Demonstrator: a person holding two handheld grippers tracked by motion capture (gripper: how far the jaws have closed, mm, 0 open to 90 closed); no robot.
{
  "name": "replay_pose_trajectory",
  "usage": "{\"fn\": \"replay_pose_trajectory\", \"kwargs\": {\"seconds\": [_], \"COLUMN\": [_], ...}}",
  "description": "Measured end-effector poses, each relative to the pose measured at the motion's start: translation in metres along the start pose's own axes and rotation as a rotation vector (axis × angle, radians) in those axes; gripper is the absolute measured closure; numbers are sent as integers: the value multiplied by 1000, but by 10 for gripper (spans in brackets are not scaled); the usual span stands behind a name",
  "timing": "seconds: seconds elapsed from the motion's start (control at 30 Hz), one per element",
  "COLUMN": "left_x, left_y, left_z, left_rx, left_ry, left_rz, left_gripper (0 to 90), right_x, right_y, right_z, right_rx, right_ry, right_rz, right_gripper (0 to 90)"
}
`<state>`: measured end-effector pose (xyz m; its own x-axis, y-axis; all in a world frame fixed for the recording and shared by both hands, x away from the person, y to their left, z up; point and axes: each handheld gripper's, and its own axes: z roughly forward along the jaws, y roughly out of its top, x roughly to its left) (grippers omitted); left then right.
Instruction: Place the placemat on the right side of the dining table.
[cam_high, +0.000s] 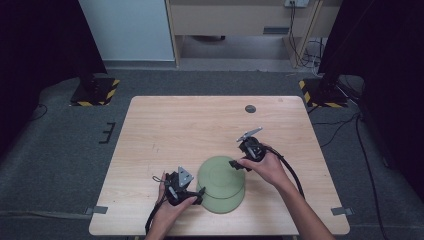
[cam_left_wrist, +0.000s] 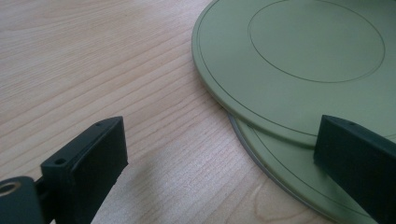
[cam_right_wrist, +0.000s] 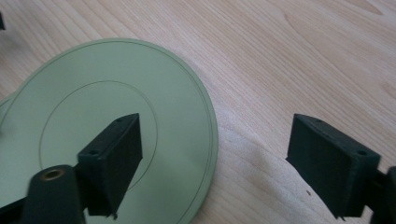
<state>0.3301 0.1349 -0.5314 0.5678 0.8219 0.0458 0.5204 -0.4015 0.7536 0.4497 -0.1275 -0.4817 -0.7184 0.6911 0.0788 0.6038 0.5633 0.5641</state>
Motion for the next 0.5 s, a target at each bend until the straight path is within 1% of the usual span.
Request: {"fn": "replay_pose_trajectory", "kwargs": {"seconds": [0.07, 0.1, 0.13, 0.17, 0.2, 0.23, 0.27, 0.33, 0.4, 0.43, 0.5], "left_x": [0, -1, -1, -1, 0, 0, 0, -1, -2, -3, -3], "left_y": [0, 0, 0, 0, 0, 0, 0, 0, 0, 0, 0], "left_z": [0, 0, 0, 0, 0, 0, 0, 0, 0, -1, -1], "left_rx": [0, 0, 0, 0, 1, 1, 3, 2, 1, 2, 2], "left_ry": [0, 2, 2, 2, -6, -6, -10, -11, -13, -15, -16], "left_rz": [5, 7, 7, 9, 2, 2, 0, 4, 7, 11, 15], "left_gripper": [25, 25, 24, 25, 27, 29, 29, 29, 29, 29, 29], "right_x": [0, 1, 1, 3, 4, 4, 5, 7, 8, 9, 9], "right_y": [0, 1, 1, 2, 2, 2, 1, -2, -3, -4, -5], "right_z": [2, 6, 6, 9, 11, 11, 13, 19, 21, 25, 26], "right_rx": [2, 7, 7, 11, 10, 10, 13, 19, 20, 20, 20], "right_ry": [-4, 7, 7, 23, 35, 35, 44, 60, 69, 87, 90], "right_rz": [-2, 2, 2, 4, 4, 4, 7, 10, 8, 15, 12], "right_gripper": [198, 205, 205, 209, 210, 210, 207, 172, 168, 160, 159]}}
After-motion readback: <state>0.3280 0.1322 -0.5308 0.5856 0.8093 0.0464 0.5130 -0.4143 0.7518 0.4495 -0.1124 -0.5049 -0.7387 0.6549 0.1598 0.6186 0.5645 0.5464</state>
